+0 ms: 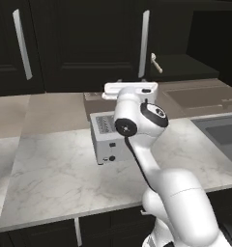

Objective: Pick up the dish brush and sponge from the sink, and place them back in the cabinet, and close the cabinet doors.

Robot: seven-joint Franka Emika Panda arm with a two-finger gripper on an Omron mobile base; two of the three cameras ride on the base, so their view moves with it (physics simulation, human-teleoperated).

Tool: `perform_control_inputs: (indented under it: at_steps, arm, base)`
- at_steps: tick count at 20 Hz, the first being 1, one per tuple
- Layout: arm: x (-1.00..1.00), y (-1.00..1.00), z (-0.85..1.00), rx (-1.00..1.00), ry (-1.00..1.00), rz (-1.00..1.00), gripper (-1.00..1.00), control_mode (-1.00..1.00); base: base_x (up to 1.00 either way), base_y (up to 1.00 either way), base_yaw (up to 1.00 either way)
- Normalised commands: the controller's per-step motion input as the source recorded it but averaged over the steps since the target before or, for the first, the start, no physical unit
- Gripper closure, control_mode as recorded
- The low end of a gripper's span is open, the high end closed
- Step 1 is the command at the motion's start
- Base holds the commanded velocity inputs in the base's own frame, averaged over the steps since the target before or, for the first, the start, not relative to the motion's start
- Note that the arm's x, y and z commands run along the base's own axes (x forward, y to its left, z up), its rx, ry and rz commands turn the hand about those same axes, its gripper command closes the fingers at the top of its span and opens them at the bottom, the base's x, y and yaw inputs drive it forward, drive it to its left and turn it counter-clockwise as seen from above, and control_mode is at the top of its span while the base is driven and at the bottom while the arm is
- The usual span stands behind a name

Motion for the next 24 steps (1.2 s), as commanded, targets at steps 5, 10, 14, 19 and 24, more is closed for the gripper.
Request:
perform_control_inputs:
  at_steps: [5, 10, 14, 19, 24]
  arm:
    - [0.33, -0.27, 0.0, 0.01, 0.0, 0.05, -1.0, -1.0]
    - [0.33, -0.23, 0.0, 0.0, 0.0, 0.05, -1.0, -1.0]
    - [0.31, -0.2, 0.0, 0.0, 0.0, 0.05, -1.0, -1.0]
    - [0.32, -0.16, 0.0, 0.0, 0.0, 0.04, -1.0, -1.0]
    - [0.3, -0.03, 0.0, 0.0, 0.0, 0.02, -1.0, -1.0]
  base:
    - [0.0, 0.0, 0.0]
    - [0.0, 0.0, 0.0]
    - [0.0, 0.0, 0.0]
    - [0.0, 0.0, 0.0]
    - [0.0, 0.0, 0.0]
